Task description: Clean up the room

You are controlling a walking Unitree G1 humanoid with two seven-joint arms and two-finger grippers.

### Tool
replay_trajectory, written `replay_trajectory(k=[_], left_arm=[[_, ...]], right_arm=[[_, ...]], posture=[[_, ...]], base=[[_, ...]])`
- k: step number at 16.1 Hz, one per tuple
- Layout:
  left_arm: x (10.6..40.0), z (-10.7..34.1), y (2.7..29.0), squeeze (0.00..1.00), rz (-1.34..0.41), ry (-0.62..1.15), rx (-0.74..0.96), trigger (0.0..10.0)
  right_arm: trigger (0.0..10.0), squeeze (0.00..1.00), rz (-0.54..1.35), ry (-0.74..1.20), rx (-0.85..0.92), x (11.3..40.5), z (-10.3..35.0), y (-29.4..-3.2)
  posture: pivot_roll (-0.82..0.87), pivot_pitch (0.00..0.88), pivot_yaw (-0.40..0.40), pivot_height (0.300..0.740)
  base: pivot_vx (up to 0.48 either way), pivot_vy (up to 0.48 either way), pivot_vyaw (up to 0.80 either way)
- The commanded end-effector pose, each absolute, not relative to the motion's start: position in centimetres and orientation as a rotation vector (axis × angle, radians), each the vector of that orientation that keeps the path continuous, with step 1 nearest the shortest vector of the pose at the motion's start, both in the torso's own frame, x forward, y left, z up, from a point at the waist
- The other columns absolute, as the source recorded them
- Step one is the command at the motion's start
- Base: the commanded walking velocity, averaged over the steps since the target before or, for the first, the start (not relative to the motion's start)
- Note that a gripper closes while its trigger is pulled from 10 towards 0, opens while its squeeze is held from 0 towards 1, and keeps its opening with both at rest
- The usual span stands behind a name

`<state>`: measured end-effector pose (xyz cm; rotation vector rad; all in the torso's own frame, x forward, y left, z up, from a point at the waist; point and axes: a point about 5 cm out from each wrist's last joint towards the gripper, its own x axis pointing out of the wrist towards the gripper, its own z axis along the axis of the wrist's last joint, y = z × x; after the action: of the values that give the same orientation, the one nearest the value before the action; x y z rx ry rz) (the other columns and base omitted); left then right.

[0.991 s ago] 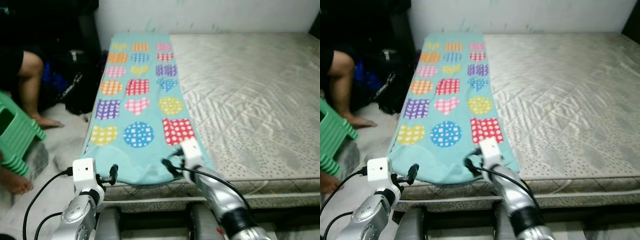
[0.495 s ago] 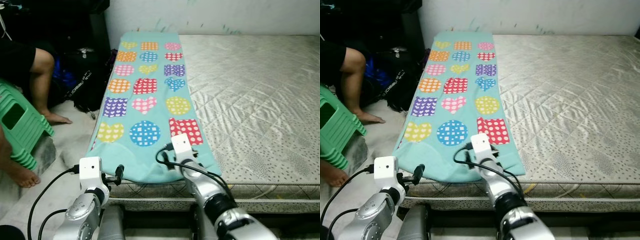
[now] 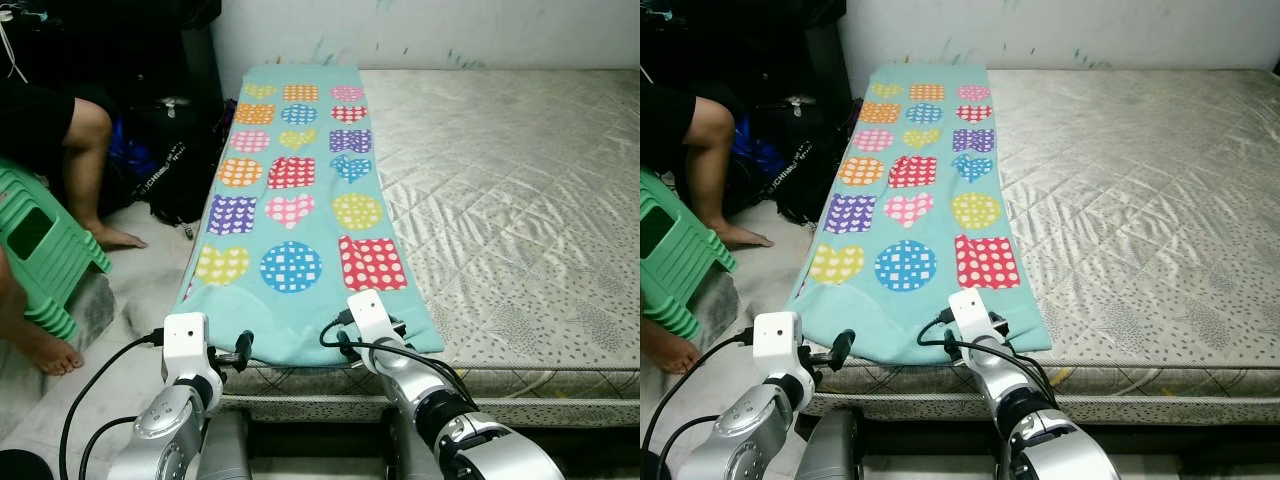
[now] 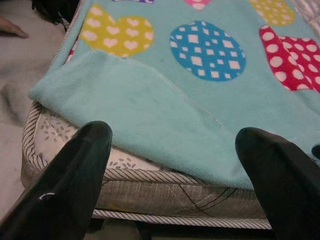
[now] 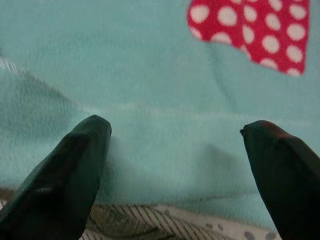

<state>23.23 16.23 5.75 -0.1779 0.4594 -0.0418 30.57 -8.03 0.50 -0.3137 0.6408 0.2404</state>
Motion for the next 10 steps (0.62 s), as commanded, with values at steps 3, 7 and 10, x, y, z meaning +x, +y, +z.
replay_trajectory(k=[3, 7, 10], left_arm=[[23.54, 6.03, 16.00, 0.00, -0.054, 0.453, -0.172, 10.0], [23.60, 6.21, 15.92, 0.00, -0.057, 0.450, -0.173, 10.0], [23.53, 6.19, 16.06, 0.00, -0.055, 0.453, -0.170, 10.0]], right_arm=[[9.2, 0.00, 0.199, 0.664, -0.271, 30.43, 0.22, -8.38], [0.0, 0.00, 0.165, 0.689, -0.220, 30.19, -0.08, -8.41], [1.2, 0.00, 0.171, 0.700, -0.240, 29.76, -0.50, -8.35]], posture=[[0.03, 0.000, 0.014, 0.587], [0.05, 0.000, 0.012, 0.587], [0.05, 0.000, 0.013, 0.587]], base=[[0.000, 0.000, 0.00], [0.000, 0.000, 0.00], [0.000, 0.000, 0.00]])
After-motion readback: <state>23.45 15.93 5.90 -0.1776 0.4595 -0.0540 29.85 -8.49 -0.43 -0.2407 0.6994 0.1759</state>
